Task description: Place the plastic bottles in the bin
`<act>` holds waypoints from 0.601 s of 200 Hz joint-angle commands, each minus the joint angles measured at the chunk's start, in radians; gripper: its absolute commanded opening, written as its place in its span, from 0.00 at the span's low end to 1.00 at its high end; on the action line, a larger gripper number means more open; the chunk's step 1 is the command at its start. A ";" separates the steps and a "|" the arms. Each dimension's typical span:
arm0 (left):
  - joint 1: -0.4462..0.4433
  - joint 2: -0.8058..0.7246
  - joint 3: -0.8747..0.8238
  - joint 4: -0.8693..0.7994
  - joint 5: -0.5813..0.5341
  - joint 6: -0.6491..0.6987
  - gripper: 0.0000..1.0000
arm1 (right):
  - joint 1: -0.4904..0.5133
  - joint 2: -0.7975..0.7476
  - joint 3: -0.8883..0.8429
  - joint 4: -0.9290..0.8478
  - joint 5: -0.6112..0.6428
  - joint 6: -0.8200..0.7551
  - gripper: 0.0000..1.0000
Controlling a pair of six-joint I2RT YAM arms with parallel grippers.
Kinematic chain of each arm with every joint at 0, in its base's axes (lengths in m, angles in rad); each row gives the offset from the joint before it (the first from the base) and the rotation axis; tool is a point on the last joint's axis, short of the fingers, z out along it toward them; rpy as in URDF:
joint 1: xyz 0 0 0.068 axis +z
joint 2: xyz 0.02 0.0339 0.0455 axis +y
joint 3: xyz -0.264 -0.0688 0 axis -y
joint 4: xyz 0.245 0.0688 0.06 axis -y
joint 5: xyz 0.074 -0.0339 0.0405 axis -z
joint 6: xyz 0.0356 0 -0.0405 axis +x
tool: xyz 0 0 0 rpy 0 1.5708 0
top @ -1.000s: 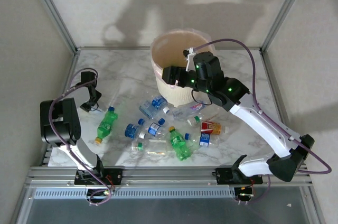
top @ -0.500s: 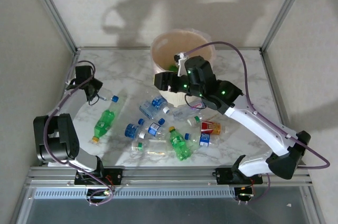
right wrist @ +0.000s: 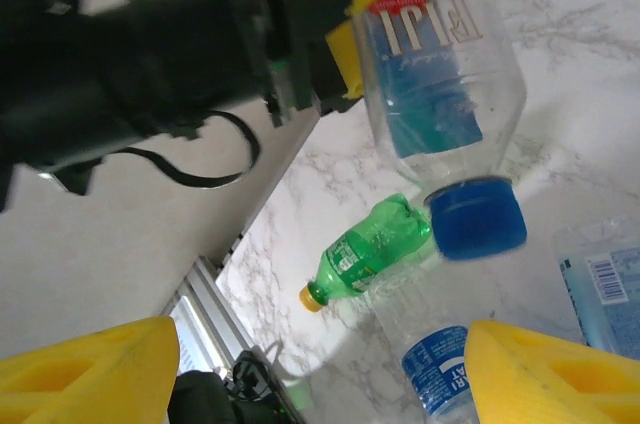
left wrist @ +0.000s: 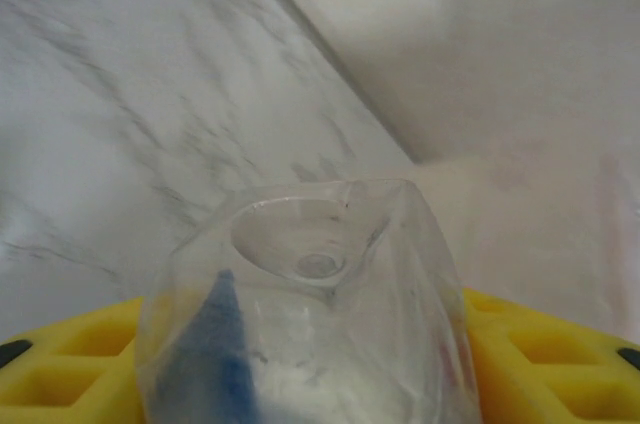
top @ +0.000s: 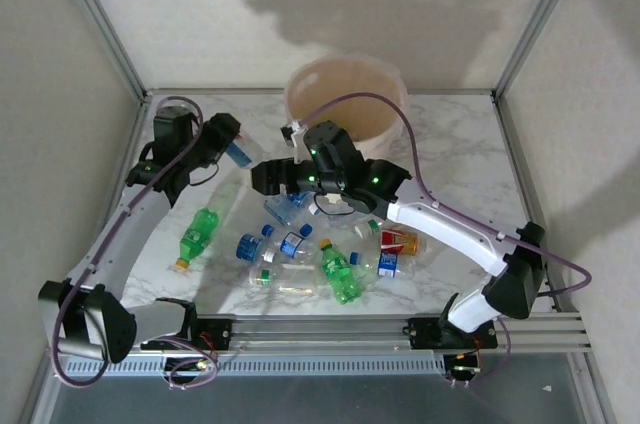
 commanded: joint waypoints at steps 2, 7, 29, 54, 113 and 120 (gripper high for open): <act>-0.023 -0.051 0.038 0.013 0.103 -0.019 0.58 | 0.010 -0.006 -0.009 0.012 0.011 0.001 0.76; -0.028 -0.060 0.041 0.013 0.114 -0.017 0.58 | 0.010 -0.009 -0.009 0.004 0.022 -0.001 0.76; -0.041 -0.095 0.051 0.012 0.147 -0.014 0.59 | 0.009 -0.016 -0.005 -0.031 0.065 -0.007 0.76; -0.043 -0.120 0.049 0.002 0.159 -0.017 0.58 | 0.010 -0.022 -0.008 -0.045 0.084 -0.012 0.76; -0.048 -0.122 0.030 -0.001 0.168 -0.011 0.56 | 0.011 -0.046 -0.010 -0.073 0.114 -0.032 0.79; -0.047 -0.121 0.029 -0.002 0.167 -0.010 0.55 | 0.010 -0.057 -0.013 -0.077 0.121 -0.037 0.80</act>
